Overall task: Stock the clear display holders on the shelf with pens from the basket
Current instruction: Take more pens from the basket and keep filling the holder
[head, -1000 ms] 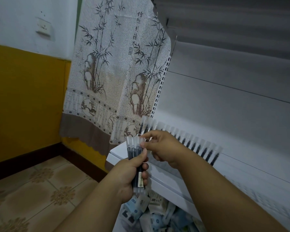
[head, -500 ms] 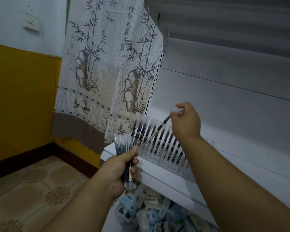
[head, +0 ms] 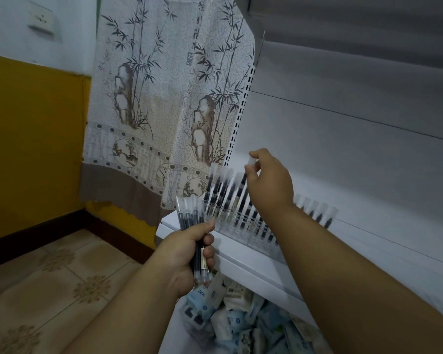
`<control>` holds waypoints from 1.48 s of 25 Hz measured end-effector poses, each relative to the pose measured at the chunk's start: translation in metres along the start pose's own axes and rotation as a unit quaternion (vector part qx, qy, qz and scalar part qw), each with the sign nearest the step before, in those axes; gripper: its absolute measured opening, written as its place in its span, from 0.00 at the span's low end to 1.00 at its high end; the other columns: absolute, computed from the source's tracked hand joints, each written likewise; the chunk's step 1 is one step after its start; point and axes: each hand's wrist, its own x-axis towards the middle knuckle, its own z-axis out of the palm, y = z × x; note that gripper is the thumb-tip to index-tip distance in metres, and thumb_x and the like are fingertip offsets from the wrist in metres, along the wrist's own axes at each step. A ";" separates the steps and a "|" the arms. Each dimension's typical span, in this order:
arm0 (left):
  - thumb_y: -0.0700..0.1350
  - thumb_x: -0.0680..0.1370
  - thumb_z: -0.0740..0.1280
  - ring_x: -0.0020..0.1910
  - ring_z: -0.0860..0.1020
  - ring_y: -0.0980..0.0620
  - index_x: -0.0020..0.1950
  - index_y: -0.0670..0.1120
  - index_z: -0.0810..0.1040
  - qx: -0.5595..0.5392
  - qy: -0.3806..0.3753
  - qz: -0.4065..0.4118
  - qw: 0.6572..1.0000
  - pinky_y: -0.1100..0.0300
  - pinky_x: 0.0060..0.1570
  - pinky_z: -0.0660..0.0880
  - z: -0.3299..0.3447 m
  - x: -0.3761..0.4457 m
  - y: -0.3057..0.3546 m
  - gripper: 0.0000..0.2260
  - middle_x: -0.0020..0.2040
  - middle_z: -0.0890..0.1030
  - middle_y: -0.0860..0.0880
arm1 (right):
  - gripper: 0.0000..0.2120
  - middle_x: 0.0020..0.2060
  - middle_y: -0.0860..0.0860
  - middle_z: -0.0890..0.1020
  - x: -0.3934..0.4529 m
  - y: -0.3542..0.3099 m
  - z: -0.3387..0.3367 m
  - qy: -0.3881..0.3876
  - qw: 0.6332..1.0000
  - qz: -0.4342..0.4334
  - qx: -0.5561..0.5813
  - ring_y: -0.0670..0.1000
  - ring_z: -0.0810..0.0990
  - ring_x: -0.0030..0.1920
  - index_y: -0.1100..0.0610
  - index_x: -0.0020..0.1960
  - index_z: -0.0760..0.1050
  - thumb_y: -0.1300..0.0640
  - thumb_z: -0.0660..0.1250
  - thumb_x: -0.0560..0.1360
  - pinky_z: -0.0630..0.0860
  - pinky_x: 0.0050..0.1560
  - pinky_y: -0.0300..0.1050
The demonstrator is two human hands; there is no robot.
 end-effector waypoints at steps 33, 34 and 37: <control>0.51 0.72 0.72 0.22 0.64 0.54 0.46 0.44 0.76 0.012 0.001 0.050 0.999 0.61 0.23 0.66 0.024 0.002 -0.010 0.12 0.27 0.67 0.51 | 0.08 0.42 0.40 0.78 -0.001 0.008 -0.030 0.081 0.981 0.074 0.159 0.43 0.76 0.42 0.52 0.55 0.77 0.59 0.69 0.77 0.75 0.51 0.42; 0.53 0.69 0.73 0.22 0.64 0.54 0.45 0.44 0.76 0.009 -0.003 0.051 0.999 0.61 0.22 0.66 0.025 0.002 -0.010 0.14 0.27 0.67 0.51 | 0.07 0.42 0.40 0.78 -0.003 0.008 -0.025 0.070 0.982 0.073 0.159 0.43 0.77 0.43 0.51 0.54 0.77 0.59 0.69 0.77 0.75 0.51 0.43; 0.55 0.66 0.72 0.22 0.64 0.55 0.45 0.44 0.75 -0.003 -0.005 0.057 0.998 0.61 0.21 0.66 0.023 0.003 -0.011 0.18 0.27 0.66 0.51 | 0.06 0.43 0.40 0.79 -0.009 0.011 -0.013 0.054 0.985 0.068 0.150 0.45 0.79 0.47 0.51 0.53 0.77 0.59 0.68 0.77 0.74 0.52 0.42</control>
